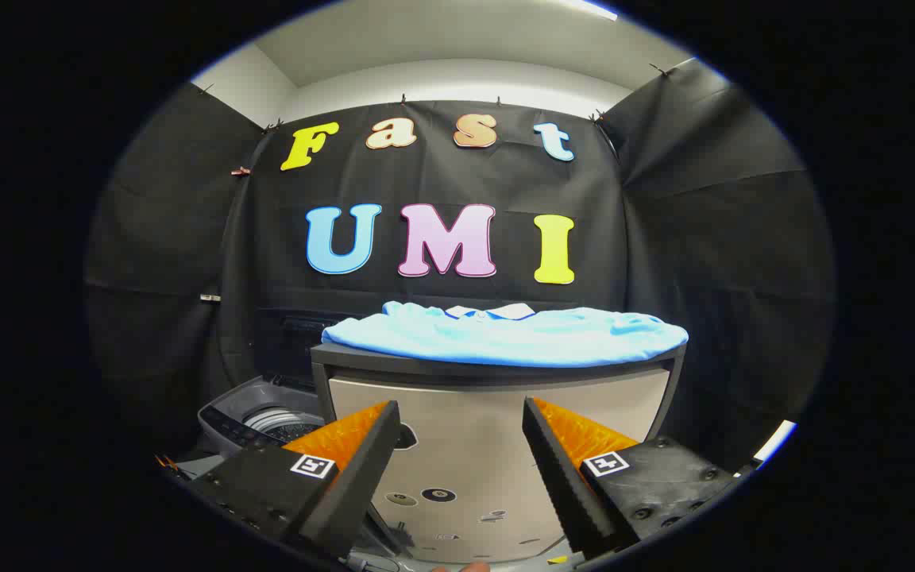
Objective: Put the clothes into the washing machine and then close the washing machine lid.
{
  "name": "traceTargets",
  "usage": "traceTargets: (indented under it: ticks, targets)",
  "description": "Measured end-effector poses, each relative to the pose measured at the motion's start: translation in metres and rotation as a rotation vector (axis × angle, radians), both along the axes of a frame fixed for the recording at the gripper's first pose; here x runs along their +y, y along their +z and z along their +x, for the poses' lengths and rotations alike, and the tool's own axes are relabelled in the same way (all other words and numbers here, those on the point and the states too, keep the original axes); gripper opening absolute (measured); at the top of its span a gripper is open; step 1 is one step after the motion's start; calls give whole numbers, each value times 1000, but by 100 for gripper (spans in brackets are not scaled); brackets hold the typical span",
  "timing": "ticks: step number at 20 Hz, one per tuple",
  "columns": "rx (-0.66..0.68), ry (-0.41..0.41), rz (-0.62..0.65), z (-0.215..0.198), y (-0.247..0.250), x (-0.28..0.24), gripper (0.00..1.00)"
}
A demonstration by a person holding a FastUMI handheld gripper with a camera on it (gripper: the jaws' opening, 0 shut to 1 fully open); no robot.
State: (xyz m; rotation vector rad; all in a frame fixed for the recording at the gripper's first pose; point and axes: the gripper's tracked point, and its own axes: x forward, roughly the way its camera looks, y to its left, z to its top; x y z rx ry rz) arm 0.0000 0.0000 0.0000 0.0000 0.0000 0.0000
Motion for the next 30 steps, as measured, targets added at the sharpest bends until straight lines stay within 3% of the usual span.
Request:
traceTargets:
  ticks: [30]
  targets:
    - [-6, -32, 31, 10, 16, -18, 98]
